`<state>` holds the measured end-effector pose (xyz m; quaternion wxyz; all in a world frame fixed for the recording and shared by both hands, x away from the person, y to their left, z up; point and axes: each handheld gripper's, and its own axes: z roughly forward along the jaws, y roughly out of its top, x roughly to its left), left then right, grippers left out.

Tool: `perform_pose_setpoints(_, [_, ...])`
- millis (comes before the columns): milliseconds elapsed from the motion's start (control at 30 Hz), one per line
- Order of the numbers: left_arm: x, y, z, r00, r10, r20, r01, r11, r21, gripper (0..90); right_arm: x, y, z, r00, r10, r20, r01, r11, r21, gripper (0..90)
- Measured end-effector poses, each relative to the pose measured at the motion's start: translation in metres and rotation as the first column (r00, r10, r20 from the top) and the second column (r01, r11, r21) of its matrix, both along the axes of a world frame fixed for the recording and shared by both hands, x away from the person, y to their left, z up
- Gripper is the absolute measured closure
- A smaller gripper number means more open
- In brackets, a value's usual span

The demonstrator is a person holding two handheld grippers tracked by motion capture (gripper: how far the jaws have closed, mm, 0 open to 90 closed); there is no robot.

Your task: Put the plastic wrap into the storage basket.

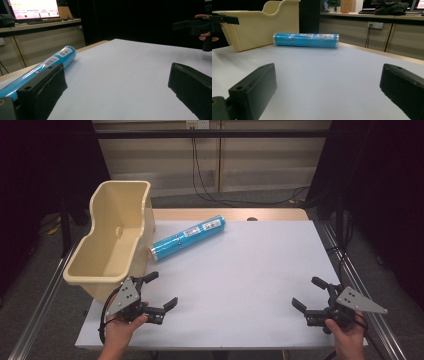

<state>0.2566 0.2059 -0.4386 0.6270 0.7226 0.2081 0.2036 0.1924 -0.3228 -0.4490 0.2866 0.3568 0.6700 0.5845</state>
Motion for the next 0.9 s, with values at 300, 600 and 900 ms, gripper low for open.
perform_pose_setpoints(300, [0.003, -0.009, 0.002, 0.9999, -0.001, -0.012, 0.001, 1.0000, 0.000, 1.2, -0.001, 0.001, 0.001, 1.0000, -0.001, 0.003, 0.001, 1.0000, -0.004, 0.4])
perform_pose_setpoints(600, [0.012, -0.025, 0.005, 0.9989, -0.018, -0.044, 0.017, 0.9998, -0.010, 1.2, -0.001, 0.001, 0.000, 1.0000, 0.002, 0.005, -0.002, 1.0000, -0.002, 0.5])
perform_pose_setpoints(900, [0.032, -0.042, 0.008, 0.9957, 0.020, -0.091, -0.018, 0.9997, 0.017, 1.2, 0.000, 0.001, 0.001, 1.0000, 0.002, 0.004, -0.002, 1.0000, 0.003, 0.5])
